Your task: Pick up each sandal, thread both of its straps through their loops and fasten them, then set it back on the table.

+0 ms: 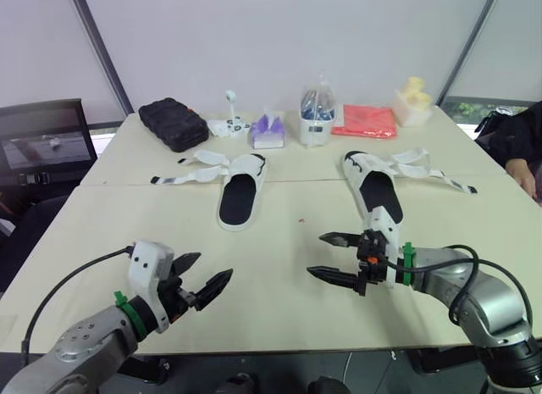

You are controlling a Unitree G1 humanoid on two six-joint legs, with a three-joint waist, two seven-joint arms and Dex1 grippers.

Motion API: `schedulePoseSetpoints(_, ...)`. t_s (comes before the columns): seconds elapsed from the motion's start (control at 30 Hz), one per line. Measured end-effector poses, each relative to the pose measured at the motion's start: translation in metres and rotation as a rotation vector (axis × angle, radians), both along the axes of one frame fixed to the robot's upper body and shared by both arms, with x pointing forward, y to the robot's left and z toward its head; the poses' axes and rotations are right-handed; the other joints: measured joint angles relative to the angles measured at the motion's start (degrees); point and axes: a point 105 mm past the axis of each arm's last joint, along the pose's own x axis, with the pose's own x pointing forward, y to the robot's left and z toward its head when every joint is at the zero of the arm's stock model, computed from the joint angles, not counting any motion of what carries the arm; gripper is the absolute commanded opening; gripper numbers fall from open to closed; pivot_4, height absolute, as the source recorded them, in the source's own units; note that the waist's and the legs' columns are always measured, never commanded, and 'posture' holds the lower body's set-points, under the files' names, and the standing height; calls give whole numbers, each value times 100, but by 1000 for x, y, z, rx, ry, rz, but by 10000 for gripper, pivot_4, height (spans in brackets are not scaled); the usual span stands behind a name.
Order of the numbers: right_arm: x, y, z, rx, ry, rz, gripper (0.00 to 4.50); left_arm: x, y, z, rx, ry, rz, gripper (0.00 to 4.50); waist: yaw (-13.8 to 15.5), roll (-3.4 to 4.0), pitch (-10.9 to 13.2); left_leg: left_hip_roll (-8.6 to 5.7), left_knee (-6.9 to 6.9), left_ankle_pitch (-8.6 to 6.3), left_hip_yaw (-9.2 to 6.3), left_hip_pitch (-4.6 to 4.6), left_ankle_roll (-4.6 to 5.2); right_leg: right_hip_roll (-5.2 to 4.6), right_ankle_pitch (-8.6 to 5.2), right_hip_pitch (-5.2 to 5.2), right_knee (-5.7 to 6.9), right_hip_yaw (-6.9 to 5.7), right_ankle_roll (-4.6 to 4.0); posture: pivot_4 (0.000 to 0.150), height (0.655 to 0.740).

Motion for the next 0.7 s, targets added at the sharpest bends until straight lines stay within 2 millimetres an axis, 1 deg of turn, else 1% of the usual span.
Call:
schedulePoseSetpoints(0.13,1,0,0,2,-2,-9,44739,4,1,4,2,-19,2,45000,1,0,0,0,1,-1,0,0,-1,0,1,1,0,0,-1,1500,7400)
schedulePoseSetpoints(0.33,3,0,0,4,-7,-26,44739,4,0,5,-13,-16,-4,45000,-5,0,0,2,0,1,1,0,2,2,1,0,-1,1,-1,1500,7400)
schedulePoseSetpoints(0.53,5,7,0,33,-24,-48,44739,4,-2,7,-34,-15,-13,45000,-2,-2,-1,3,0,1,1,0,2,2,1,0,-1,1,-1,1500,7400)
schedulePoseSetpoints(0.6,13,11,5,51,-76,-98,44739,6,-3,8,-28,-19,-23,45000,-6,-1,-1,3,0,1,1,0,1,3,2,-2,1,1,-2,1500,7400)
schedulePoseSetpoints(0.7,29,12,21,60,-202,-191,44739,12,-8,16,-37,-42,-77,45000,-2,-2,-2,3,0,0,1,1,-1,5,3,-2,2,1,-3,1500,7400)
